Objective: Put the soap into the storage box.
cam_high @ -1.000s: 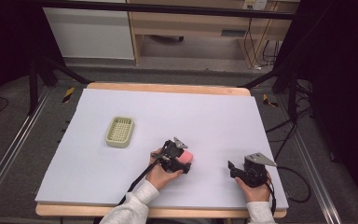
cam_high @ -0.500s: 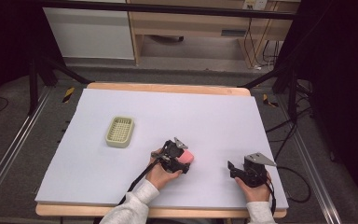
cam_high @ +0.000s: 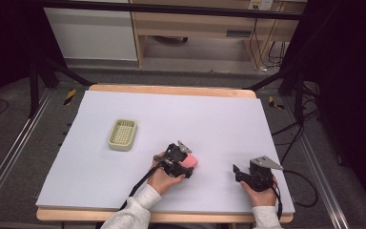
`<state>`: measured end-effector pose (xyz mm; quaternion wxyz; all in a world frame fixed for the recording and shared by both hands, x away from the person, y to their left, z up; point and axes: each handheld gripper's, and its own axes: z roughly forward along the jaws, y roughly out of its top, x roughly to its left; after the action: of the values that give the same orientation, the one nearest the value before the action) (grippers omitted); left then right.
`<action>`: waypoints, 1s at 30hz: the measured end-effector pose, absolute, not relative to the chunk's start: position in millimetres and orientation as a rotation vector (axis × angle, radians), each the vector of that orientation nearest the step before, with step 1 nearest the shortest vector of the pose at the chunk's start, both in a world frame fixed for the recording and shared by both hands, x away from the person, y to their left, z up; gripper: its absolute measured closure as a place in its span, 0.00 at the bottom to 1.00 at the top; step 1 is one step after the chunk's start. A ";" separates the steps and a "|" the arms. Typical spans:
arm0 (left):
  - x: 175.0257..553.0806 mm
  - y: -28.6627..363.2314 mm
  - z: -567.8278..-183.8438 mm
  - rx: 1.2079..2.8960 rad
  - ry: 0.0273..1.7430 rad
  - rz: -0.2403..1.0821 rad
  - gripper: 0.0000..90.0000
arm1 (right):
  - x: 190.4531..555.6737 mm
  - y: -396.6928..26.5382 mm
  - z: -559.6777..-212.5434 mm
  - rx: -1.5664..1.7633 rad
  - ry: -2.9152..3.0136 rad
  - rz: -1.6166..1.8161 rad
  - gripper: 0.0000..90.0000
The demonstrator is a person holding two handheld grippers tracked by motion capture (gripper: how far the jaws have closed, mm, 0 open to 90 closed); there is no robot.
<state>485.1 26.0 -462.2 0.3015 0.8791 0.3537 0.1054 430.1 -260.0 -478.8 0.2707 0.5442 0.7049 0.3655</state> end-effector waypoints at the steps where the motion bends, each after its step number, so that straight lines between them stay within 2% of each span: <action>1: 484.6 26.9 -460.9 2.326 0.937 0.278 0.41 | 430.1 -260.0 -478.8 1.466 1.899 0.985 0.33; 30: 475.2 74.3 -421.7 2.277 0.937 0.318 0.41 | 429.7 -259.7 -478.7 1.464 1.897 0.989 0.33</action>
<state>475.2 74.3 -421.7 0.3236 0.8678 0.3570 0.1214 429.7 -259.7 -478.7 0.2710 0.5436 0.7044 0.3673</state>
